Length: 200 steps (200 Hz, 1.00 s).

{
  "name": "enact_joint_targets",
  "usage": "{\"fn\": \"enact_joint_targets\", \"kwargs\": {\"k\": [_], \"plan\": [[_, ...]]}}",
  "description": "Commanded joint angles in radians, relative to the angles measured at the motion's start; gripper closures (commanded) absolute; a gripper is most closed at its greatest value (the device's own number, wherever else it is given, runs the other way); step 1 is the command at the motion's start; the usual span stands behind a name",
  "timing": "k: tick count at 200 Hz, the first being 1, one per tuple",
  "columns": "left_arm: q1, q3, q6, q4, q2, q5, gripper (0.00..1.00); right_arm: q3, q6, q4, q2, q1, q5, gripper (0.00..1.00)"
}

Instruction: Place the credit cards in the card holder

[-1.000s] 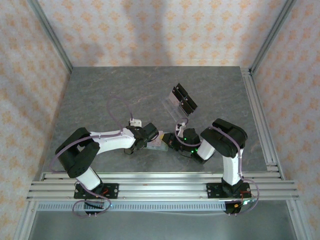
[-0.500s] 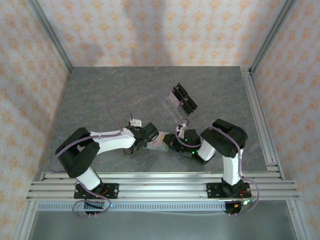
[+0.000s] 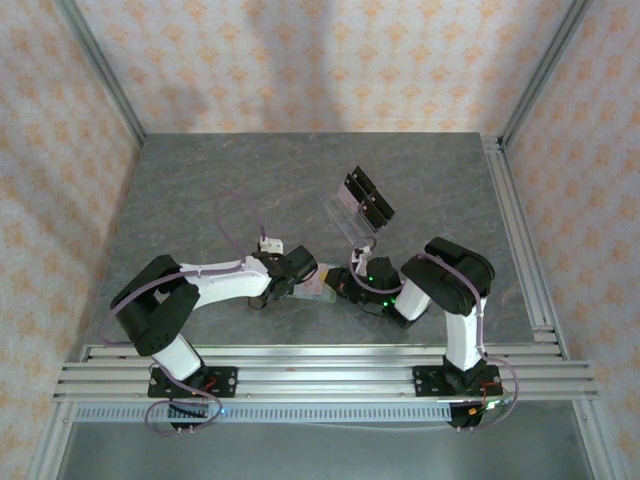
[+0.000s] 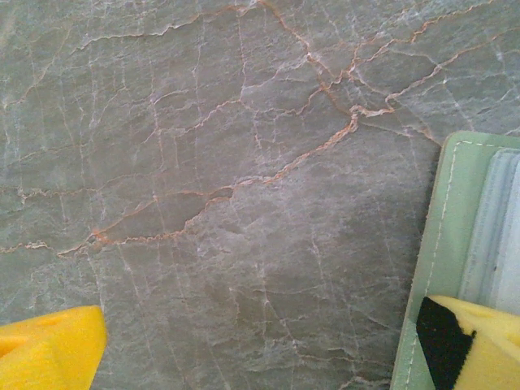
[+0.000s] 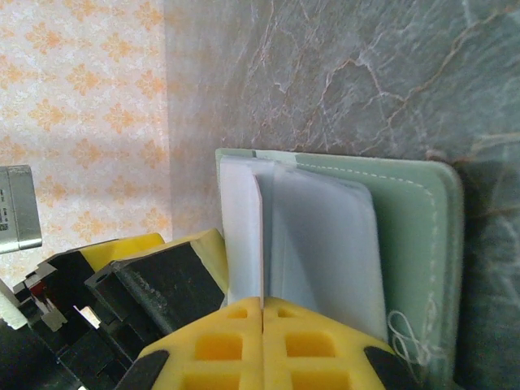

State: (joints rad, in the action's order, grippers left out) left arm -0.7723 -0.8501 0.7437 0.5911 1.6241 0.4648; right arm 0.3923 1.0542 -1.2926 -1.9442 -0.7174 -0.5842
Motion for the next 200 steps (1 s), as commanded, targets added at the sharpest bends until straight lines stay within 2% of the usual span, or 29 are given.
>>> {"fn": "enact_joint_targets", "kwargs": {"k": [1, 96, 200], "plan": [[-0.008, 0.002, 0.02, 0.038, 0.014, 0.046, 0.0, 0.024, -0.03, 0.055, -0.013, -0.005, -0.016, 1.0], [-0.008, 0.003, 0.02, 0.037, 0.009, 0.044, 0.0, 0.008, -0.007, 0.05, -0.018, -0.007, 0.032, 1.0], [-0.008, 0.005, 0.022, 0.039, 0.005, 0.047, 0.0, 0.051, 0.0, 0.056, -0.051, -0.007, -0.014, 1.0]]}}
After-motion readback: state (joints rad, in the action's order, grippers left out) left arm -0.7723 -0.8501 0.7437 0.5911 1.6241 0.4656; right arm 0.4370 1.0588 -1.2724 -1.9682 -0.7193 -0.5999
